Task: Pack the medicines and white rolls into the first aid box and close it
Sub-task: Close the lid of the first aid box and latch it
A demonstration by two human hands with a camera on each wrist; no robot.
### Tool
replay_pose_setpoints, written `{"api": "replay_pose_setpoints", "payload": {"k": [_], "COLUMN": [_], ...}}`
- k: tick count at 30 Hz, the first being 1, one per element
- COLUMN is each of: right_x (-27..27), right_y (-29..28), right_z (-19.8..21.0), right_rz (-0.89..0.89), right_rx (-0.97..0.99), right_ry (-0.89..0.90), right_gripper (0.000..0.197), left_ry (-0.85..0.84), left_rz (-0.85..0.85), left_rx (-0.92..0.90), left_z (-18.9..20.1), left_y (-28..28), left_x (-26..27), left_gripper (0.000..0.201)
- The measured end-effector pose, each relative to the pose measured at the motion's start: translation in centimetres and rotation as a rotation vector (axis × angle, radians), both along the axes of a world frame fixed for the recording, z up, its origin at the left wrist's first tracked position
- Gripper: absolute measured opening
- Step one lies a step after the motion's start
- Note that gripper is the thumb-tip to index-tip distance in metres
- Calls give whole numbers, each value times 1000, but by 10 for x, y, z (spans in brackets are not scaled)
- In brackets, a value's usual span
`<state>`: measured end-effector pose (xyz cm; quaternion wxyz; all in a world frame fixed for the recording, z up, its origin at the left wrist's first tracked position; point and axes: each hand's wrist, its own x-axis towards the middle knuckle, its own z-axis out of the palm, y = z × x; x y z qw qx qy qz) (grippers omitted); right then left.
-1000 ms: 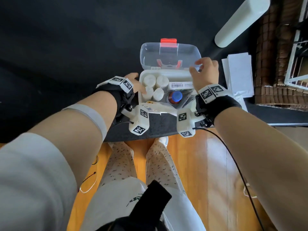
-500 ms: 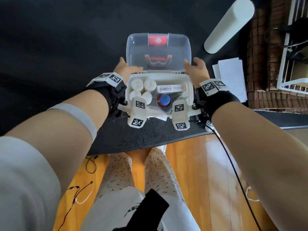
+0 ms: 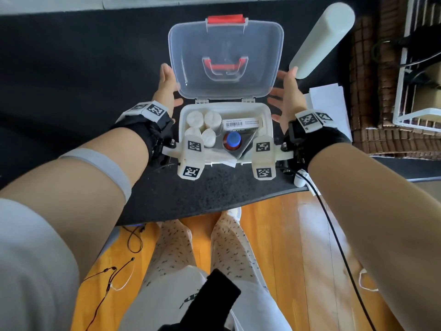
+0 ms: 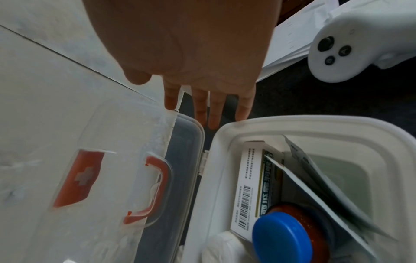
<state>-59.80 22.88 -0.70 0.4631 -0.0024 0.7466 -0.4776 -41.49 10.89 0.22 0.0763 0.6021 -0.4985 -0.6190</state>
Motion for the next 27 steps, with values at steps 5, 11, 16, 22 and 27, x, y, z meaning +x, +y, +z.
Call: {"api": "replay_pose_setpoints", "payload": {"k": [5, 11, 16, 22, 27], "right_x": [6, 11, 12, 24, 31], "right_y": [9, 10, 15, 43, 67], "right_z": [12, 20, 29, 29, 6], "right_rz": [7, -62, 6, -24, 95], "right_rx": [-19, -98, -221, -162, -72], "right_ry": [37, 99, 116, 99, 111], "right_gripper": [57, 52, 52, 44, 24], "left_ry": [-3, 40, 68, -16, -115], "left_rz": [2, 13, 71, 37, -59], "left_rx": [59, 126, 81, 105, 105], "left_z": [13, 22, 25, 34, 23], "left_y": [3, 8, 19, 38, 56], "left_x": [9, 15, 20, 38, 52], "left_gripper": [63, 71, 71, 66, 69]}}
